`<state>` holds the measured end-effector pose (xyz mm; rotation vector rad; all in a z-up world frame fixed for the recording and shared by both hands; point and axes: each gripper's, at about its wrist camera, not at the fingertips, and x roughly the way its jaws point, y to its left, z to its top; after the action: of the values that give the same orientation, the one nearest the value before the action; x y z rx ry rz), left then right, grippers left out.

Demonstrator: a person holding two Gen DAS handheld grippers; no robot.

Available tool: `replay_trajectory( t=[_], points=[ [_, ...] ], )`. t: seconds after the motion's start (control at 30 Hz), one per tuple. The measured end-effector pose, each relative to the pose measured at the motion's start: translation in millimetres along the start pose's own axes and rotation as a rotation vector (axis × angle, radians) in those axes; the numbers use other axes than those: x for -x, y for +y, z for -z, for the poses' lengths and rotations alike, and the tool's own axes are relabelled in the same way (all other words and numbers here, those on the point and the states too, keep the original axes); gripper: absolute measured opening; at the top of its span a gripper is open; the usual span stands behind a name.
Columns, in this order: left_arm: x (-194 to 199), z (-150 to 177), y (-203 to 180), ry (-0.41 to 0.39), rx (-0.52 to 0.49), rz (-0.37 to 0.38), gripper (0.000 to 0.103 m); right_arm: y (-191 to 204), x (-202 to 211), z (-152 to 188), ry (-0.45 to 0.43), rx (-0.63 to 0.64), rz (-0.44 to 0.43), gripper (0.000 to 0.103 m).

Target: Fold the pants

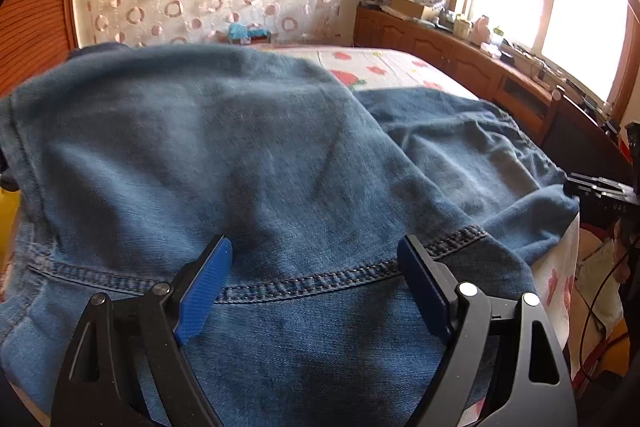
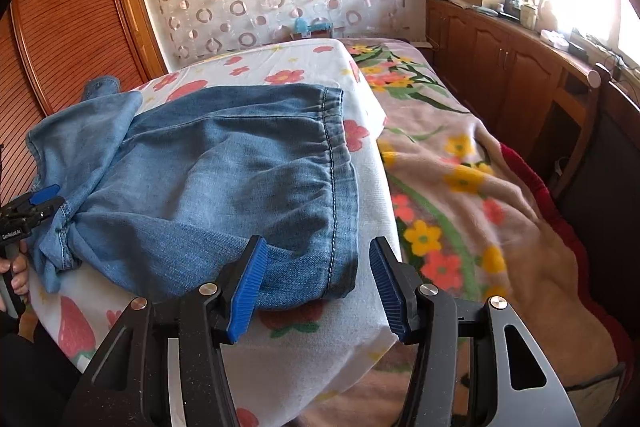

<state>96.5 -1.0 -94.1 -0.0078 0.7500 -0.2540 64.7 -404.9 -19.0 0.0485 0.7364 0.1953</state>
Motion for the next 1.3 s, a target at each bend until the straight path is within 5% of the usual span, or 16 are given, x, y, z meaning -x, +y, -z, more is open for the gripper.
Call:
replay_trajectory(
  t=[0.4,0.53,0.7,1.0,1.3],
  points=[
    [39.0,-12.0,-3.9,-0.096,-0.011,0.015,0.085,6.0,-3.5,3.5,0.011,0.024,-0.017,0.054],
    [40.5,-12.1,-4.1,-0.101,-0.012,0.015,0.085,6.7,-3.5,1.8,0.011,0.024,-0.046,0.013],
    [48.4,-13.0,0.5,-0.116,0.004,0.010,0.085,13.9,19.6,-24.0,-0.069,-0.007,-0.182,0.009],
    [66.3,-16.9,20.8,-0.159,0.044,-0.017,0.085,102.1,57.8,-78.7,-0.206,0.180,-0.388,0.008],
    [78.7,-7.2,50.8,-0.174,0.096,-0.048,0.085,218.9,63.2,-90.4,-0.199,0.404,-0.507,0.008]
  ],
)
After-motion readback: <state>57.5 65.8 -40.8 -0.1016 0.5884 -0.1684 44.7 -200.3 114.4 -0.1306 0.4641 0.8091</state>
